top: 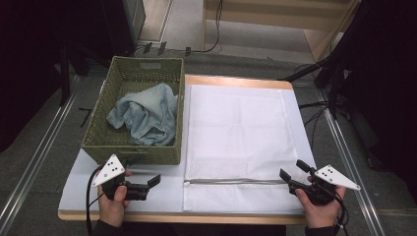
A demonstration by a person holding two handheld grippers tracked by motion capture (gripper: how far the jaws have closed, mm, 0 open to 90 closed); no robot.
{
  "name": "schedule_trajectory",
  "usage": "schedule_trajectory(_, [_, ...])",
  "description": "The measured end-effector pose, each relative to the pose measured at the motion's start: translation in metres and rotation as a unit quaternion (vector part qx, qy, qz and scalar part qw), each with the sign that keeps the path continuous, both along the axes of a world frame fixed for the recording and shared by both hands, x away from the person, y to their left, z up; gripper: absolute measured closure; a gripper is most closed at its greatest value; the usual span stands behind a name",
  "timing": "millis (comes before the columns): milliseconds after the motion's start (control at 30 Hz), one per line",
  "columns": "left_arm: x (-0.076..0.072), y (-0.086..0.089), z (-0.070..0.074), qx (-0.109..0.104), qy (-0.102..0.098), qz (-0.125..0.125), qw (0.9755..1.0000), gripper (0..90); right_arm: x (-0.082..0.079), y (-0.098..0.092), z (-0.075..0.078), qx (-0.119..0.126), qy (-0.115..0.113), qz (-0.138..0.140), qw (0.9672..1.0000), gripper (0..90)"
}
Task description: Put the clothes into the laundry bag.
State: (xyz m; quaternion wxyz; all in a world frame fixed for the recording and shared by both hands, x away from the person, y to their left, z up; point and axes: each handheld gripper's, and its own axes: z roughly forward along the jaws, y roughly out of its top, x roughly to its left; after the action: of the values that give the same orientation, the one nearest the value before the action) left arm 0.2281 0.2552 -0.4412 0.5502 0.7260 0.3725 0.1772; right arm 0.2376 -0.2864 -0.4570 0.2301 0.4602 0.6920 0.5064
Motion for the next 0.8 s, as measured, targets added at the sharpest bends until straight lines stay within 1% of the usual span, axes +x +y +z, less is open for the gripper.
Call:
schedule_trajectory(100, [0.001,-0.001,-0.001,0.001,0.005,-0.002,1.0,2.6,0.0,0.004,-0.001,-0.006,0.004,0.01,0.9999,25.1])
schedule_trajectory(200, [0.001,-0.003,-0.002,0.005,0.007,-0.006,0.9999,2.7,-0.001,0.007,-0.001,-0.011,0.006,0.016,0.9998,26.4])
schedule_trajectory(233, [0.0,-0.004,-0.002,0.005,0.008,-0.008,0.9999,2.6,0.0,0.011,-0.001,-0.011,0.01,0.029,0.9995,28.6])
schedule_trajectory(300, [0.0,-0.008,-0.003,0.001,0.012,-0.018,0.9998,2.7,0.001,0.015,-0.002,-0.015,0.014,0.039,0.999,31.3])
schedule_trajectory(367, [0.001,-0.013,-0.004,0.005,0.022,-0.022,0.9995,2.8,0.002,0.021,-0.003,-0.019,0.021,0.053,0.9982,37.8])
schedule_trajectory(400, [0.001,-0.013,-0.004,0.005,0.022,-0.022,0.9995,4.1,0.002,0.025,-0.004,-0.02,0.027,0.066,0.9973,43.9])
schedule_trajectory(433, [0.002,-0.016,-0.005,0.008,0.031,-0.027,0.9991,7.9,0.003,0.03,-0.005,-0.022,0.033,0.089,0.9952,47.6])
schedule_trajectory(467, [0.002,-0.018,-0.006,0.007,0.033,-0.026,0.9991,10.1,0.003,0.033,-0.006,-0.025,0.038,0.101,0.9939,48.2])
schedule_trajectory(500, [0.002,-0.022,-0.007,0.011,0.042,-0.025,0.9988,13.5,0.003,0.039,-0.007,-0.033,0.042,0.118,0.9916,50.2])
schedule_trajectory(533, [0.002,-0.022,-0.007,0.011,0.042,-0.025,0.9988,16.0,0.003,0.039,-0.007,-0.033,0.042,0.118,0.9916,50.2])
schedule_trajectory(567, [0.003,-0.025,-0.009,0.011,0.047,-0.026,0.9985,16.0,0.003,0.043,-0.007,-0.038,0.046,0.128,0.99,51.4])
schedule_trajectory(600, [0.003,-0.027,-0.009,0.014,0.052,-0.026,0.9982,19.1,0.004,0.052,-0.009,-0.044,0.055,0.142,0.9874,53.3])
schedule_trajectory(633, [0.003,-0.034,-0.01,0.025,0.059,-0.016,0.9978,31.9,0.004,0.056,-0.01,-0.045,0.058,0.15,0.9859,53.6])
schedule_trajectory(667, [0.003,-0.034,-0.01,0.025,0.059,-0.016,0.9978,45.9,0.004,0.056,-0.01,-0.045,0.058,0.15,0.9859,53.6])
schedule_trajectory(700, [0.002,-0.042,-0.013,0.013,0.071,-0.055,0.9959,56.4,0.005,0.064,-0.013,-0.057,0.066,0.159,0.9835,53.8])
schedule_trajectory(733, [0.002,-0.048,-0.015,0.013,0.076,-0.073,0.9943,64.1,0.005,0.067,-0.014,-0.061,0.068,0.16,0.983,54.0])
schedule_trajectory(767, [0.0,-0.055,-0.016,0.023,0.079,-0.087,0.9928,68.9,0.005,0.071,-0.015,-0.063,0.071,0.162,0.9823,54.8])
schedule_trajectory(800, [-0.001,-0.063,-0.018,0.032,0.084,-0.105,0.9904,73.6,0.006,0.074,-0.017,-0.069,0.073,0.162,0.9817,55.1])
